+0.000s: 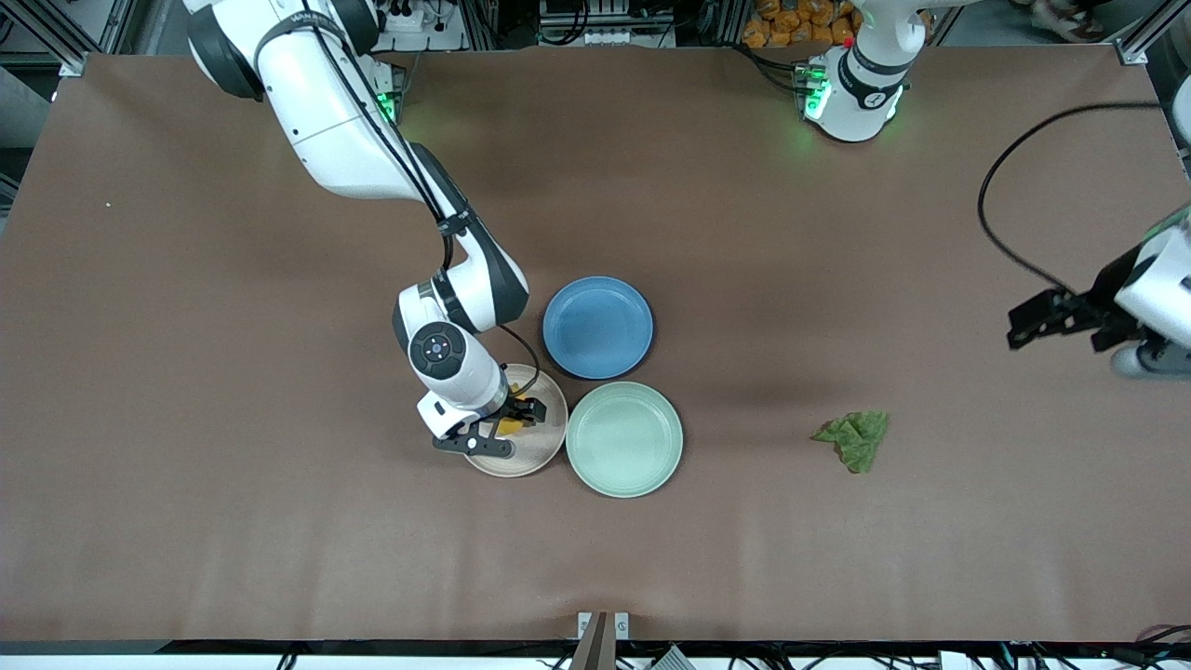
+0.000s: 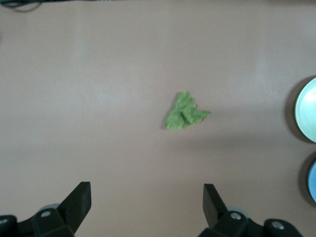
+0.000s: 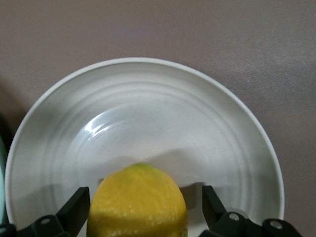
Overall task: Pick lemon and lettuce from plates
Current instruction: 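Release the lettuce on the table and raise the left gripper away, then grasp the yellow lemon on the cream plate with the right gripper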
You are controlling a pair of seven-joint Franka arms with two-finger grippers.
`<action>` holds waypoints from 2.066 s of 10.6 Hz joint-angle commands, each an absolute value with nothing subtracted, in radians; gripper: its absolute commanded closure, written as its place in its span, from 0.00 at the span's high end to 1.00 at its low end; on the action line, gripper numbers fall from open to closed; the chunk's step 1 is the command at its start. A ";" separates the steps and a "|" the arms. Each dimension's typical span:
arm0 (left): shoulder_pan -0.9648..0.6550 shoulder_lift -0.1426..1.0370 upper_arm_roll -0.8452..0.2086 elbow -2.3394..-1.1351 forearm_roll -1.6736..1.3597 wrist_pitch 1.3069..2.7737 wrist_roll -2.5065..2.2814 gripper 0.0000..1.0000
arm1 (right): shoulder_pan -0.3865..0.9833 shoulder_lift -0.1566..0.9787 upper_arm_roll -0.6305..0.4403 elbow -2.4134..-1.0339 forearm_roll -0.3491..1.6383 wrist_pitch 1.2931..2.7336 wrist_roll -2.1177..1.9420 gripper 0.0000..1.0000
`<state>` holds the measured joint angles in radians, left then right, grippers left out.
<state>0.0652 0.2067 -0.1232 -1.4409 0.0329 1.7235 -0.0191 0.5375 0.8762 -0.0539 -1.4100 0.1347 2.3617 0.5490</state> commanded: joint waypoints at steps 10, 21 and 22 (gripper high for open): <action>0.071 0.002 -0.179 -1.589 0.049 1.670 -0.074 1.00 | 0.532 0.900 -0.049 -1.378 0.123 2.364 0.549 0.48; 0.072 -0.005 -0.170 -1.585 0.044 1.717 -0.052 1.00 | 0.397 0.865 -0.043 -1.170 0.132 1.941 0.404 0.45; 0.072 -0.005 -0.170 -1.585 0.044 1.717 -0.052 1.00 | 0.375 0.855 -0.043 -1.170 0.133 1.918 0.369 0.45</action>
